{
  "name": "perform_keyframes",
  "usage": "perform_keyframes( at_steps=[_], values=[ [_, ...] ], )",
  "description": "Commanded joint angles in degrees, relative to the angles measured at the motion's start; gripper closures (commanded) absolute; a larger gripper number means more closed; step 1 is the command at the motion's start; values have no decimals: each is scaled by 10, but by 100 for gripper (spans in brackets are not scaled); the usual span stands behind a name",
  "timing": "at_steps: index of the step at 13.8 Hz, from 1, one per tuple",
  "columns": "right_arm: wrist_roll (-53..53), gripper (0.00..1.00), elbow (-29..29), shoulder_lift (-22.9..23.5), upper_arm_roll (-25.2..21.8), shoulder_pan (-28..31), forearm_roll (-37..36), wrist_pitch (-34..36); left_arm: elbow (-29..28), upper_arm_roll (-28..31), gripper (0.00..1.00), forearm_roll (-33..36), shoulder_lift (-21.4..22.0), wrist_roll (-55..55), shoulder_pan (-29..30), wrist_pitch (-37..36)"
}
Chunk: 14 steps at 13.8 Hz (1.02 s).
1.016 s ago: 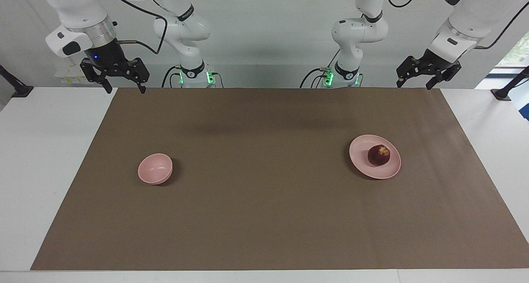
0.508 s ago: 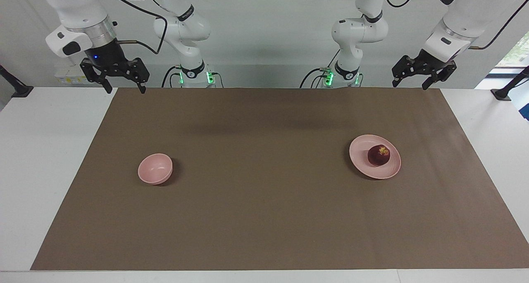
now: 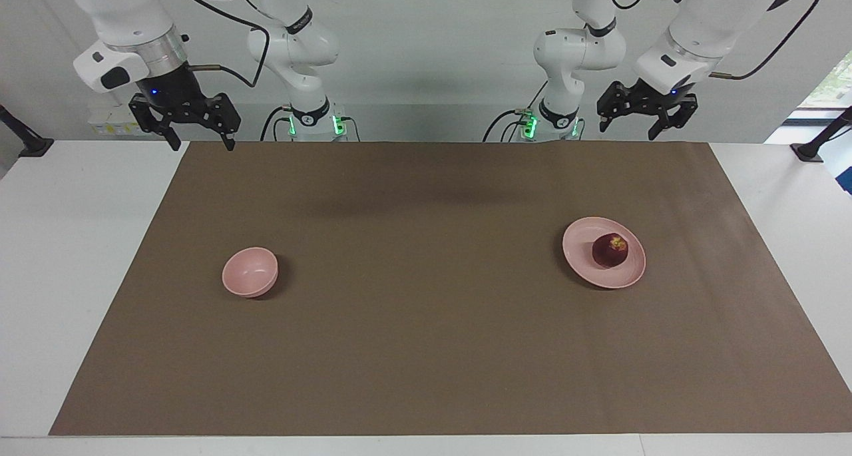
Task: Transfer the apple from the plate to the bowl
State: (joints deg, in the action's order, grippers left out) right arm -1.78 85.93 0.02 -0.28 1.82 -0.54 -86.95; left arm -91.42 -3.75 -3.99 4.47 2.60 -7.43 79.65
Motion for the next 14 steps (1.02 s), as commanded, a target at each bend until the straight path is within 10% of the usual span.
perform_keyframes(
  at_steps=[1,14],
  values=[
    [6,0,4,-3,3,1,-3,5,-27,8,0,-1,25,2,-14,-2],
    [6,0,4,-3,2,2,-3,5,-53,14,0,-1,24,13,1,55]
  ],
)
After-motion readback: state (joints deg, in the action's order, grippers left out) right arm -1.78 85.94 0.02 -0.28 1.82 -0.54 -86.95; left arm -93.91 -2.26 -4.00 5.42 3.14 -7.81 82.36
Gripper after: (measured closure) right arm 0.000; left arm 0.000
